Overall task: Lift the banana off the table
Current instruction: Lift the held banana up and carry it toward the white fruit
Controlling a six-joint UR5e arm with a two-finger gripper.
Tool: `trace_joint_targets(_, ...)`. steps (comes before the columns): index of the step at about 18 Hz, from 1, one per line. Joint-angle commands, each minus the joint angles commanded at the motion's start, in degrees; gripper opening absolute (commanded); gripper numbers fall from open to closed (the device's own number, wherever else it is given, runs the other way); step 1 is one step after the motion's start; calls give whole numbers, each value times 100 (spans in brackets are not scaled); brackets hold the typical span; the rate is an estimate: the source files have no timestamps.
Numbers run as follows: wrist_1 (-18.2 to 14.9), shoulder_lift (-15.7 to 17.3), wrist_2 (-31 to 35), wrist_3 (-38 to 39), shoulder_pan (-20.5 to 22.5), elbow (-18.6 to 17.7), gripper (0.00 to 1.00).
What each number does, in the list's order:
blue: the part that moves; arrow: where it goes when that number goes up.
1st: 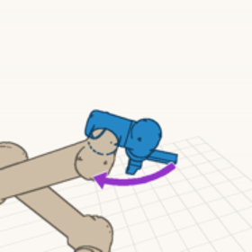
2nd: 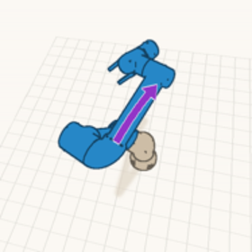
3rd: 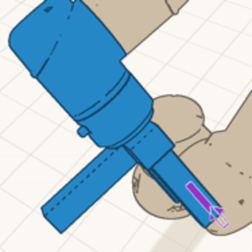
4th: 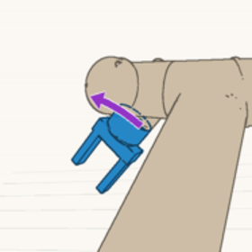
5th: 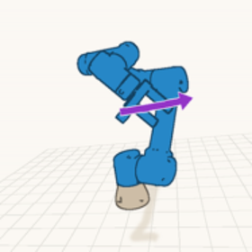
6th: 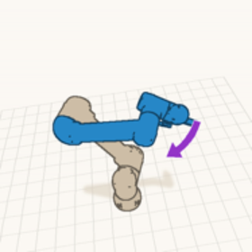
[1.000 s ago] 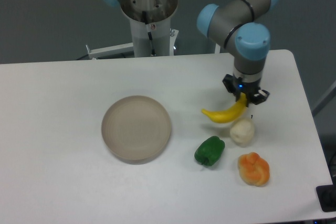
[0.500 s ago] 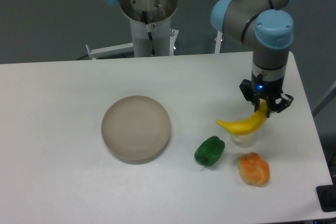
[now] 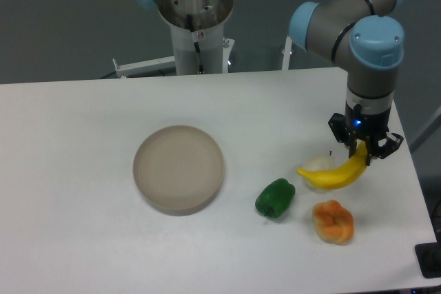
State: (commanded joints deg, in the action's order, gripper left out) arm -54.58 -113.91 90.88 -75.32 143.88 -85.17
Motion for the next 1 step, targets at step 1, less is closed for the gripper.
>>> trace_joint_targets(1, 0, -9, 0, 0, 0, 9, 29)
